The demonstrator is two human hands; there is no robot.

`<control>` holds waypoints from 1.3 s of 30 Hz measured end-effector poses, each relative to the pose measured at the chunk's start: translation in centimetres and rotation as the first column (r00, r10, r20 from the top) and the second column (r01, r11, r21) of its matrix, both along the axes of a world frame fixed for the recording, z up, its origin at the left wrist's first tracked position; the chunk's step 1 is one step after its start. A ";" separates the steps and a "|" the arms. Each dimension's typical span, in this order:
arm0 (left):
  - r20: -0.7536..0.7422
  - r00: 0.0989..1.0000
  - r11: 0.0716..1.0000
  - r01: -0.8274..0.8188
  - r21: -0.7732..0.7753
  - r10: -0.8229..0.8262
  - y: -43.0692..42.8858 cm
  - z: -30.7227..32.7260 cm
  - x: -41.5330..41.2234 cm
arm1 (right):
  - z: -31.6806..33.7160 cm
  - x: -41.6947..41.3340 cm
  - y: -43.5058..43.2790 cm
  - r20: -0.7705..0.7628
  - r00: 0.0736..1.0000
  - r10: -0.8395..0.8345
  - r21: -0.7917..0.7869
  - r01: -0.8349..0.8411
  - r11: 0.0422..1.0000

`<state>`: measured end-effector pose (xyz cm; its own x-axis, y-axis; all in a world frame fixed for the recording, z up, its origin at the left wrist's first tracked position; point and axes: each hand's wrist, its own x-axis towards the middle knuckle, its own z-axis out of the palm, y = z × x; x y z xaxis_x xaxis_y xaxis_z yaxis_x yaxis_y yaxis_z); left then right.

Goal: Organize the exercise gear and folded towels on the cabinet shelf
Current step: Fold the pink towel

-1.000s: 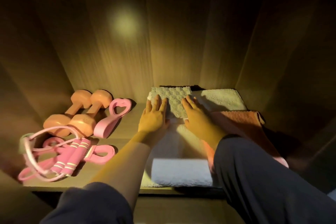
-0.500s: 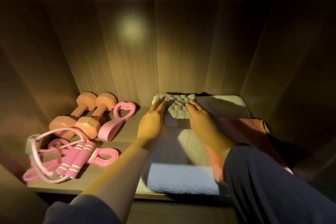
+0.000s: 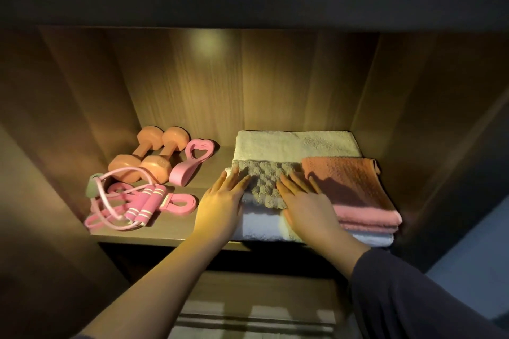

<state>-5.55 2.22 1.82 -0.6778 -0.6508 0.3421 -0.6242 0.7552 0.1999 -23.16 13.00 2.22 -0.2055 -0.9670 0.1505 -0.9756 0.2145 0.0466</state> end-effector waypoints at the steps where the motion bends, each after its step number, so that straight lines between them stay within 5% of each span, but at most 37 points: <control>1: 0.021 1.000 1.000 0.014 -0.027 -0.013 0.5 -0.2 0.5 | -0.2 0.5 0.5 -0.003 1.000 0.010 -0.015 -0.010 1.000; 11: 0.242 0.970 0.997 -0.029 0.068 0.012 1.9 -0.8 0.7 | 0.5 2.4 1.4 0.063 0.998 -0.032 0.075 0.027 0.997; 15: 0.132 0.991 1.000 -0.021 -0.020 0.023 1.8 1.0 0.8 | 2.2 2.2 0.5 0.300 0.953 -0.039 0.015 0.036 0.999; 20: 0.106 0.994 0.998 -0.015 0.054 0.009 0.2 1.6 -1.8 | 2.7 1.4 -2.2 0.347 0.935 -0.074 0.145 0.025 0.989; 26: 0.257 0.961 0.978 0.055 0.202 -0.107 -0.6 -0.8 -3.9 | -0.7 1.0 -2.2 0.124 0.986 -0.108 0.211 0.080 0.974; 34: 0.267 0.963 0.971 -0.095 0.219 0.034 -1.2 -1.7 -4.2 | -1.4 1.5 -2.7 0.120 0.971 -0.208 0.208 0.181 0.961; 39: 0.339 0.931 0.950 -0.218 0.222 0.135 -0.9 0.0 -4.6 | 1.5 0.3 -2.8 0.389 0.904 -0.177 0.295 0.060 0.954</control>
<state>-10.18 1.34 1.84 -0.5890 -0.8058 -0.0611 -0.8045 0.5775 0.1388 -22.86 10.17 3.68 -0.3072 -0.9224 -0.2342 -0.8890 0.3659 -0.2753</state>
